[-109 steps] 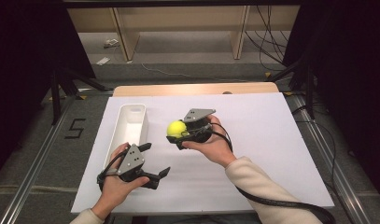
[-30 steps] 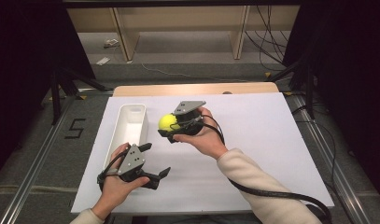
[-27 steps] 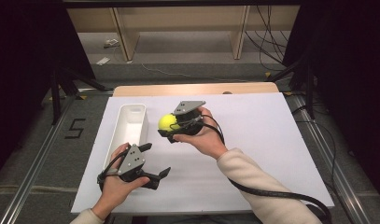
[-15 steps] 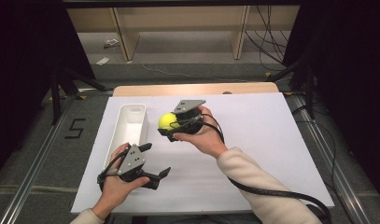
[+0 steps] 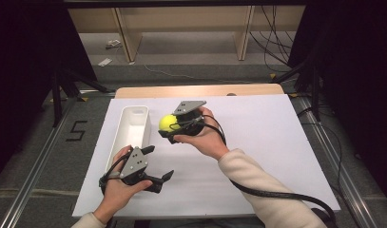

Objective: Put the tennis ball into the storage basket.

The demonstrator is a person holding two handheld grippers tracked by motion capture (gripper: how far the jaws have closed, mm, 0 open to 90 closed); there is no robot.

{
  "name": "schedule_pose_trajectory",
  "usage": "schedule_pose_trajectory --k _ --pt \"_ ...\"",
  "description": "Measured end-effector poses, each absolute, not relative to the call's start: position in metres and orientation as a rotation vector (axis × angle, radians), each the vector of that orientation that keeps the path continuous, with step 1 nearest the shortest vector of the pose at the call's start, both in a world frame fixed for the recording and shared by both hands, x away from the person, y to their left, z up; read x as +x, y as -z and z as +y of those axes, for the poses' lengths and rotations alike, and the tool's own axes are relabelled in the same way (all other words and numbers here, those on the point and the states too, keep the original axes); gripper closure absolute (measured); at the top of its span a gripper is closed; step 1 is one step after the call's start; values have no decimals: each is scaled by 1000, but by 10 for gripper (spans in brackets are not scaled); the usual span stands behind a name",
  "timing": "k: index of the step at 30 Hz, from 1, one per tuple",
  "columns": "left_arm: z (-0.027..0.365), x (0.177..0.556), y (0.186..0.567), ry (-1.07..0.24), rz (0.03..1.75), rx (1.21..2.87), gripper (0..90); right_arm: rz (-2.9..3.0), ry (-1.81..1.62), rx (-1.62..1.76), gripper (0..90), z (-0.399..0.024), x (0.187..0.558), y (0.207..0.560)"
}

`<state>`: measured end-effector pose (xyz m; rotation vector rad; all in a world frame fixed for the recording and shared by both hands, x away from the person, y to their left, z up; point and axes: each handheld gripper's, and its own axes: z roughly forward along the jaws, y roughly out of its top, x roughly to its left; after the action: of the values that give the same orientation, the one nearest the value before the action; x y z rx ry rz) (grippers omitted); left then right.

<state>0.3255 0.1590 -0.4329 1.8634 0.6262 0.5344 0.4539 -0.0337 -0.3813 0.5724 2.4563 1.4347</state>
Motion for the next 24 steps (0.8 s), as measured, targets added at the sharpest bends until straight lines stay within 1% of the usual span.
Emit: schedule_pose_trajectory --k 24 --pt "159 326 433 -534 622 1865 0 2460 -1427 562 261 -24 457 377"
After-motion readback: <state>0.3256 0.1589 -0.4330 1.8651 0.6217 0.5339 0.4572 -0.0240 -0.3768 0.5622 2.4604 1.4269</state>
